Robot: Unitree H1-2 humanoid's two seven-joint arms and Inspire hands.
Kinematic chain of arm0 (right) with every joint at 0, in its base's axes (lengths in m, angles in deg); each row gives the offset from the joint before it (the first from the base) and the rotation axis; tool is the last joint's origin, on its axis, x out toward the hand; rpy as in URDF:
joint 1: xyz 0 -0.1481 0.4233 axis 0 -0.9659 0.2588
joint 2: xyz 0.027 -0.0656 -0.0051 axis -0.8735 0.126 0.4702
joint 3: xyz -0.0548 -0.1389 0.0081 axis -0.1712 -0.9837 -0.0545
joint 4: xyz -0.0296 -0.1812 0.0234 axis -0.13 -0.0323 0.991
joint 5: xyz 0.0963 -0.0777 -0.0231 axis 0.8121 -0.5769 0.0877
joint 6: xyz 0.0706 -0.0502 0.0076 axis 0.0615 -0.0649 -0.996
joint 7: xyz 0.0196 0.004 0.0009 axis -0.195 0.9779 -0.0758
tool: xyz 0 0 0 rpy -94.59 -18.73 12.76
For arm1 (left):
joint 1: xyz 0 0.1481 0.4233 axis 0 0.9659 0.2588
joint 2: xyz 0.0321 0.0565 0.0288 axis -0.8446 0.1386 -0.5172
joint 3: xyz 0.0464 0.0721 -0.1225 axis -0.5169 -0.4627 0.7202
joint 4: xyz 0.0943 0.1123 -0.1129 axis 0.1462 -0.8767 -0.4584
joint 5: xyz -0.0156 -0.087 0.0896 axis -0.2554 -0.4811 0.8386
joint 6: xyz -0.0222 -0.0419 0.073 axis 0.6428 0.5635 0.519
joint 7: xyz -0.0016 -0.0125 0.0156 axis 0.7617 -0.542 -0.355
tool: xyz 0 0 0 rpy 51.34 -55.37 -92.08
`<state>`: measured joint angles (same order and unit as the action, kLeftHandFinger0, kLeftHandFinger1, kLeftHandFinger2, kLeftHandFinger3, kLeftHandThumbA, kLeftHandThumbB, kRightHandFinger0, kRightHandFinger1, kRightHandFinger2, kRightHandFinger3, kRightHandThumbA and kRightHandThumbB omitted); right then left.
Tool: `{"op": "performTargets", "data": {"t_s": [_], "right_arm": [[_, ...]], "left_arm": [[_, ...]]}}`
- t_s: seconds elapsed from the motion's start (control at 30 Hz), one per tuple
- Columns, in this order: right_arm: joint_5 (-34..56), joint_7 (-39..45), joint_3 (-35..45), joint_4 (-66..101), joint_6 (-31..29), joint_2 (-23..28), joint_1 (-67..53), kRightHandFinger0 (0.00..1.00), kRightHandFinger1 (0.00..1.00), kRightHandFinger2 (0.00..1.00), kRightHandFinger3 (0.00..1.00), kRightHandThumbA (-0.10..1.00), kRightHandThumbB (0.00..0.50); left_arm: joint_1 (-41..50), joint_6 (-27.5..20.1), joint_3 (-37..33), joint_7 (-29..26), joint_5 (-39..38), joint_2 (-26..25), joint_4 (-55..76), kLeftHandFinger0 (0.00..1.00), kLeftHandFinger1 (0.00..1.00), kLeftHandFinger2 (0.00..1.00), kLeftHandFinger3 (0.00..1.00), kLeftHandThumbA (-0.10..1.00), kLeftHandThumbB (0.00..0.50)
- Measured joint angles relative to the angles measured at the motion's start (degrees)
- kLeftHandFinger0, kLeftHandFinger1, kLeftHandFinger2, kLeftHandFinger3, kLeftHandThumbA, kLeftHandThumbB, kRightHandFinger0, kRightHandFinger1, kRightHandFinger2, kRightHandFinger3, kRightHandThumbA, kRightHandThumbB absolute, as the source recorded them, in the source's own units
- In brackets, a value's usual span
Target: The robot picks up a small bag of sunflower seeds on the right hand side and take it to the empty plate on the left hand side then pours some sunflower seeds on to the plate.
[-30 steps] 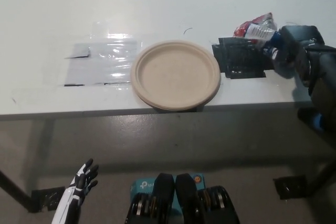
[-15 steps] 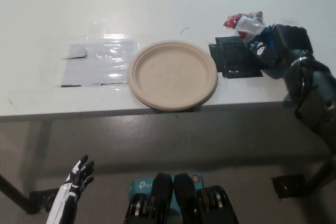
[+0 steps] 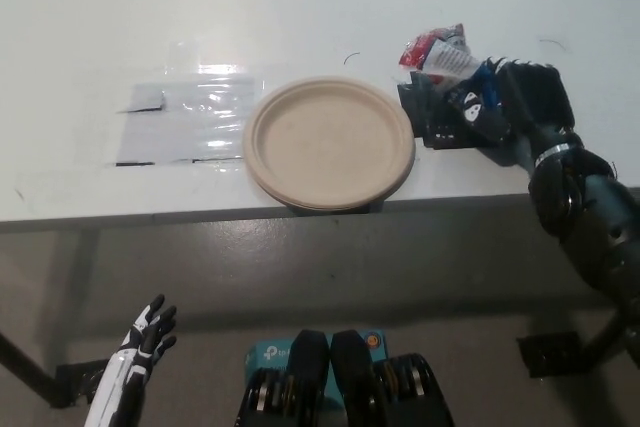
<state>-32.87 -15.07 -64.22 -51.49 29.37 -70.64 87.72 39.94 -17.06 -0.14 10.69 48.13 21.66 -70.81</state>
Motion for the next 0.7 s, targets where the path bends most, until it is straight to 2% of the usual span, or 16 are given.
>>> {"op": "performTargets", "data": {"t_s": [0.07, 0.13, 0.17, 0.23, 0.33, 0.4, 0.43, 0.47, 0.57, 0.7], "right_arm": [[-1.3, -1.9, -2.7, 0.6, -1.7, 0.0, 0.0, 0.0, 0.2, 0.79, 0.63, -0.1, 0.126], [-2.5, -3.1, -5.0, 1.5, -2.4, 0.1, 0.0, 0.0, 0.16, 0.8, 0.7, -0.1, 0.144], [-3.0, -3.6, -5.7, 1.9, -2.6, 0.1, 0.0, 0.0, 0.13, 0.83, 0.76, -0.1, 0.134], [-5.2, -4.8, -9.2, 3.8, -3.1, 0.6, 0.0, 0.0, 0.15, 0.83, 0.73, -0.1, 0.149], [-8.2, -6.2, -13.6, 5.6, -3.1, 1.5, 0.1, 0.0, 0.25, 0.8, 0.63, -0.1, 0.172], [-10.2, -6.9, -16.2, 6.6, -2.8, 2.0, 0.2, 0.0, 0.29, 0.81, 0.58, -0.1, 0.216], [-11.4, -7.4, -17.6, 6.9, -2.5, 2.3, 0.4, 0.0, 0.29, 0.78, 0.53, -0.1, 0.231], [-12.3, -7.9, -18.9, 7.1, -2.2, 2.6, 0.5, 0.0, 0.29, 0.78, 0.53, -0.1, 0.225], [-14.5, -8.6, -21.2, 8.0, -1.7, 3.2, 1.1, 0.0, 0.26, 0.72, 0.48, -0.1, 0.266], [-17.2, -9.5, -23.4, 8.7, -1.1, 3.8, 1.7, 0.0, 0.21, 0.67, 0.37, -0.1, 0.266]], "left_arm": [[0.0, 0.0, 0.0, 0.0, 0.0, -0.1, 0.0, 1.0, 1.0, 1.0, 1.0, 0.94, 0.094], [0.0, 0.0, 0.0, 0.0, 0.0, -0.1, 0.0, 1.0, 1.0, 1.0, 1.0, 0.94, 0.094], [0.0, 0.0, 0.0, 0.0, 0.0, -0.2, 0.0, 1.0, 1.0, 1.0, 1.0, 0.94, 0.103], [0.0, 0.0, -0.1, 0.0, -0.1, -0.2, 0.0, 1.0, 1.0, 1.0, 1.0, 0.94, 0.104], [0.0, 0.0, -0.1, 0.3, -0.1, -0.3, 0.0, 1.0, 1.0, 1.0, 1.0, 0.94, 0.101], [0.0, 0.0, -0.1, 0.5, -0.1, -0.3, 0.0, 1.0, 1.0, 1.0, 1.0, 0.94, 0.102], [0.0, 0.0, -0.1, 0.6, -0.1, -0.3, 0.0, 1.0, 1.0, 1.0, 1.0, 0.94, 0.102], [0.0, 0.0, -0.1, 0.6, -0.1, -0.3, 0.0, 1.0, 1.0, 1.0, 1.0, 0.94, 0.101], [0.0, 0.0, -0.1, 0.6, -0.1, -0.4, 0.2, 1.0, 1.0, 1.0, 1.0, 0.94, 0.098], [-0.3, 0.0, -0.1, 0.6, -0.1, -0.4, 0.4, 1.0, 1.0, 1.0, 1.0, 0.94, 0.099]]}}
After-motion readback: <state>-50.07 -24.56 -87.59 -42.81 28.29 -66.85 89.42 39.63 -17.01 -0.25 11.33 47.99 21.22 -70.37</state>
